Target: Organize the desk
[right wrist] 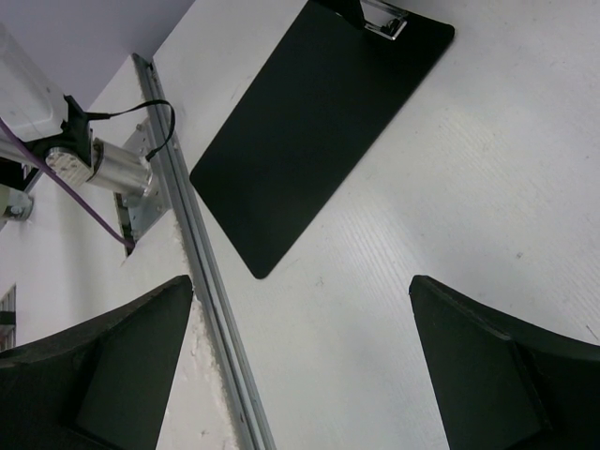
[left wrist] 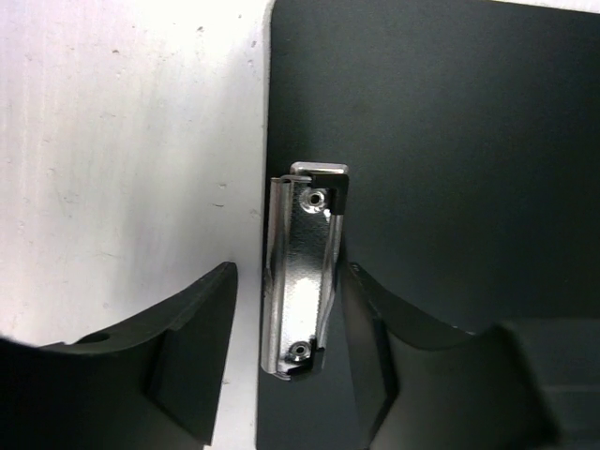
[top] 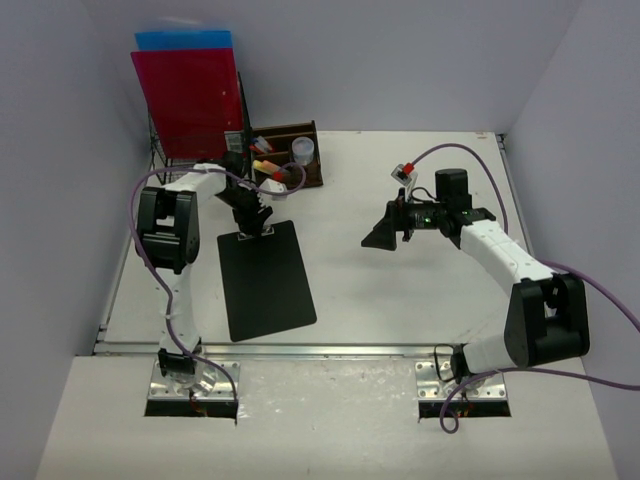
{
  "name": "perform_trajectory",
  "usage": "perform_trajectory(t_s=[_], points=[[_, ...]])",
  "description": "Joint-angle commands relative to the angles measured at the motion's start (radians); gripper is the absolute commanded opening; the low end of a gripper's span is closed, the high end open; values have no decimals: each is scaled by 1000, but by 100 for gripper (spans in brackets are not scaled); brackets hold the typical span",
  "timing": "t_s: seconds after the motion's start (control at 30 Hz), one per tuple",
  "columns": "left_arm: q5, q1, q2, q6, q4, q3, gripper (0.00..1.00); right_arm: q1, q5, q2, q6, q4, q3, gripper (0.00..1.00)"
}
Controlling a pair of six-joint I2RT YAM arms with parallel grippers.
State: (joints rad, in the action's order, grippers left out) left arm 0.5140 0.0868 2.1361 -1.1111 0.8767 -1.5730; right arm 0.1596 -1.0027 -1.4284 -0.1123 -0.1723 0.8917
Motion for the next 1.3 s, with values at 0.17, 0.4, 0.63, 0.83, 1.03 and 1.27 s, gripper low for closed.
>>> perform_trajectory(t_s=[0.17, 0.4, 0.63, 0.83, 1.03, 1.27], points=[[-78, 32, 18, 12, -83, 34, 30, 4, -10, -7, 22, 4, 50, 99], [-152, 72, -69, 56, -220, 163, 16, 4, -8, 2, 25, -1, 53, 99], [-150, 79, -183, 62, -206, 202, 5, 4, -7, 37, 31, -13, 55, 99], [-138, 79, -291, 78, -165, 170, 4, 4, -5, 55, 26, -13, 52, 99], [-144, 79, -406, 69, -116, 121, 3, 4, -6, 62, 25, -16, 64, 99], [-190, 75, -549, 32, -134, 98, 3, 4, -4, 66, 25, -23, 75, 99]])
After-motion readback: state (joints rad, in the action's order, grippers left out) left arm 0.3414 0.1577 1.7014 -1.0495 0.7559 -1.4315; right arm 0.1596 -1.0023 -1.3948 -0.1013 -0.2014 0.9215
